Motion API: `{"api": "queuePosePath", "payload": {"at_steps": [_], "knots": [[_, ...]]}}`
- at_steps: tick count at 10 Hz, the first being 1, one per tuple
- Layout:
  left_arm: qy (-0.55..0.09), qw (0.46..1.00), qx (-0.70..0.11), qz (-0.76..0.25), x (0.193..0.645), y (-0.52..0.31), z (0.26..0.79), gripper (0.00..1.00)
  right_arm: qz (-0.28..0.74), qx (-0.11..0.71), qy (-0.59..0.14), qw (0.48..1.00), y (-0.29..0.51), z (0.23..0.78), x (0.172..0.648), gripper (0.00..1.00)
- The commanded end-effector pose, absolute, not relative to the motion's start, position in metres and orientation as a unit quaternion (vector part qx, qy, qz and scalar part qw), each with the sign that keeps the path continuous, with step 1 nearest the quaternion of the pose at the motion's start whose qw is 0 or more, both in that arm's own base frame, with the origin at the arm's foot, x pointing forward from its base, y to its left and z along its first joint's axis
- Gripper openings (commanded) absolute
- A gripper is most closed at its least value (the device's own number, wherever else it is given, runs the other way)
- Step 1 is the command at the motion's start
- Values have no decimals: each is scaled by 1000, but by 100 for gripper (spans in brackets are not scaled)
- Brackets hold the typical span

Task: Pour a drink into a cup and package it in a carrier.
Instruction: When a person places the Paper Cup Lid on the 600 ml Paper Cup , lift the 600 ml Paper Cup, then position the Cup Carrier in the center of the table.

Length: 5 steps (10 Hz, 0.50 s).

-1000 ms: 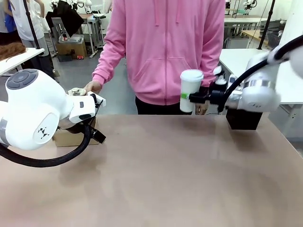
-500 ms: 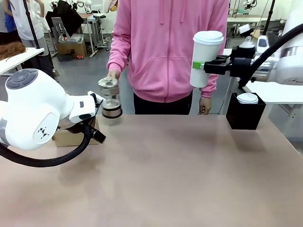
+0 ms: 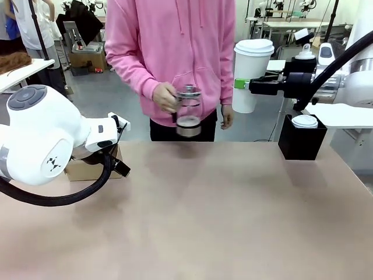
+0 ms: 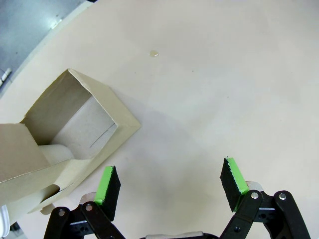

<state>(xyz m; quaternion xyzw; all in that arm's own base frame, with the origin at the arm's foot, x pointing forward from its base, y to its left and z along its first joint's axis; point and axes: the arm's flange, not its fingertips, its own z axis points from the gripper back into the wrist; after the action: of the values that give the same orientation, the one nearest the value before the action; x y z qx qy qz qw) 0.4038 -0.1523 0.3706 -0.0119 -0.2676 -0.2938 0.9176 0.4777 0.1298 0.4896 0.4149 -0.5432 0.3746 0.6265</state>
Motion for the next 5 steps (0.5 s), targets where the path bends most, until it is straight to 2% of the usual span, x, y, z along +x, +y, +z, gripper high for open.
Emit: {"api": "queuePosePath", "payload": {"at_steps": [1,5], "knots": [[-268,918,-13,-293,404,-152,371,100,374,413,-549,623,126,497,476,81],[-268,918,-13,-293,404,-152,371,100,374,413,-549,623,126,497,476,81]]}}
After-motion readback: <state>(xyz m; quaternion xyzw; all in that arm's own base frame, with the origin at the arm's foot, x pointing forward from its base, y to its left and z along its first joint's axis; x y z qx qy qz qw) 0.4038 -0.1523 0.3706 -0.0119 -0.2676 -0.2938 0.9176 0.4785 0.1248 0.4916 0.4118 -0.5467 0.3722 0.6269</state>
